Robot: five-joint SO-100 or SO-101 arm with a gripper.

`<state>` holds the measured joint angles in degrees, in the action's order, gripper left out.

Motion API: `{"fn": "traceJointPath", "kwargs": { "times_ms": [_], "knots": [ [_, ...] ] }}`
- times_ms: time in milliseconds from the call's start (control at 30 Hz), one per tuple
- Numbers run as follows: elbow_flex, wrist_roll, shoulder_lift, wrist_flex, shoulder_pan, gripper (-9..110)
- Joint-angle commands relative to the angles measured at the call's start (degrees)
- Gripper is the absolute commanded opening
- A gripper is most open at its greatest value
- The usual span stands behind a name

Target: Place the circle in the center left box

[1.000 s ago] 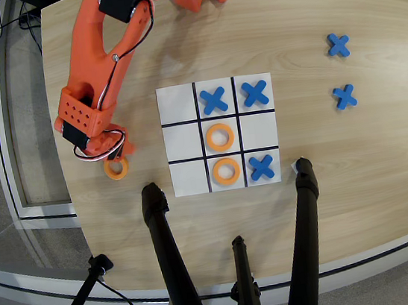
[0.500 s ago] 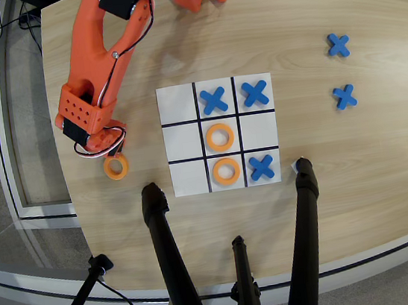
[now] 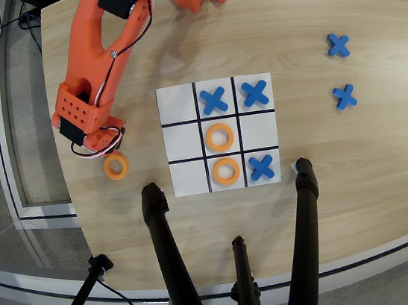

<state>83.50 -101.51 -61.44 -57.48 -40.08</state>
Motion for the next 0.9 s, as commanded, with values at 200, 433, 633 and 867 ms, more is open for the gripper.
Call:
{"fn": "traceJointPath", "kwargs": {
  "times_ms": [200,433,633,867],
  "knots": [
    [4.9,7.0,-12.0,-7.8,5.4,0],
    [23.6,11.0,-35.7,-7.6,16.3,0],
    [39.4,17.9,-54.5,-4.9,33.2,0],
    [45.1,31.6,-64.2,-5.5,53.7,0]
  ]
}}
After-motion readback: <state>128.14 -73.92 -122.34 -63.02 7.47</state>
